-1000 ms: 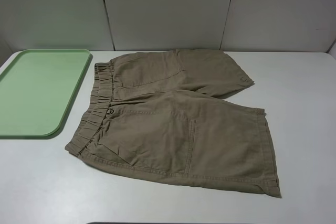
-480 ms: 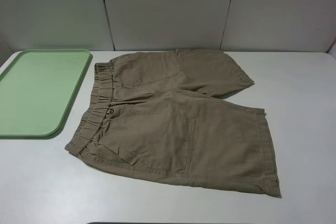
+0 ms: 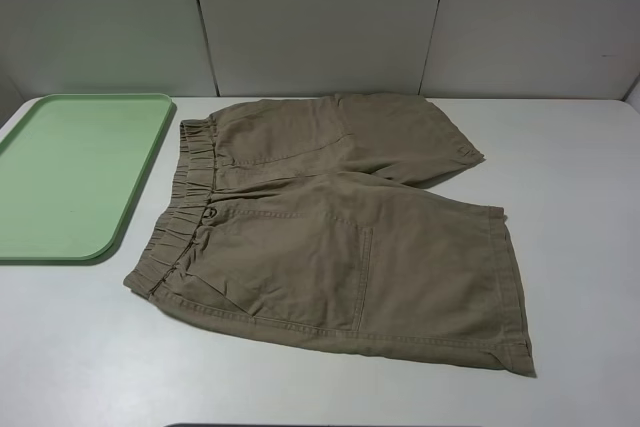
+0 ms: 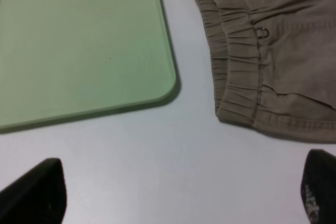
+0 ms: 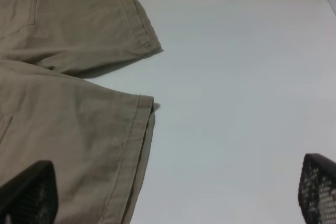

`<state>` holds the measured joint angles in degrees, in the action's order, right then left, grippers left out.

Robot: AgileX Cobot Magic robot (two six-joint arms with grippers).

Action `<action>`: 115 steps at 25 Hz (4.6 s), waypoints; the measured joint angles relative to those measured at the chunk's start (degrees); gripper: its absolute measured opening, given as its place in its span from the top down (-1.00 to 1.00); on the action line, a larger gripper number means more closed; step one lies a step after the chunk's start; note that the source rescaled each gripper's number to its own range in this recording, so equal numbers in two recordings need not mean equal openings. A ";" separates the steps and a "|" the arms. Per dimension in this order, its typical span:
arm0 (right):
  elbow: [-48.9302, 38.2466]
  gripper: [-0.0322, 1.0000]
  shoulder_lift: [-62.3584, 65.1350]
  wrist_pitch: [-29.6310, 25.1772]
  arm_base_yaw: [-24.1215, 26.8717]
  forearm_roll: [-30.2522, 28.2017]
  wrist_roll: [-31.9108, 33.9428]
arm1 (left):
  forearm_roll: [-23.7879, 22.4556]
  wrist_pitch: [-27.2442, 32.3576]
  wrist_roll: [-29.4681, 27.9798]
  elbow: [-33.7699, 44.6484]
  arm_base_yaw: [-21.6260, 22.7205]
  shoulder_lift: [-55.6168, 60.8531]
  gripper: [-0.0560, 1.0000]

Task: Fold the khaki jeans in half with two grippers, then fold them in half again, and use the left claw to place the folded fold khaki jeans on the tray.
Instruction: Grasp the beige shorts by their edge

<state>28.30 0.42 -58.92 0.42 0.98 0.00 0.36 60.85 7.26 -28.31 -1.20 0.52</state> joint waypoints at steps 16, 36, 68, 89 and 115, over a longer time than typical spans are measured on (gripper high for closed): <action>5.27 -0.98 -8.63 0.01 0.00 4.64 -3.00 | 0.00 2.82 7.92 -10.89 -0.17 -15.63 -0.73; 15.82 -0.98 -54.73 3.28 -33.38 0.36 -22.87 | -11.48 3.30 24.04 -23.26 -40.41 -70.69 -0.69; -3.73 -0.98 -76.12 24.56 -50.64 -14.66 -23.33 | -9.60 -7.84 46.50 -23.26 -37.32 -90.95 -0.65; -3.84 -0.98 -95.82 37.98 -50.64 -14.98 -24.57 | -9.51 -10.77 49.17 -23.26 -34.43 -95.72 -0.64; -4.06 -0.99 -97.12 40.45 -50.64 -14.35 -24.94 | -7.97 -16.87 57.53 -23.01 -32.71 -103.44 -0.64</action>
<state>24.24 -96.69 -18.47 -50.23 -13.37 -24.94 -7.62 43.98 64.79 -51.32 -33.91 -102.92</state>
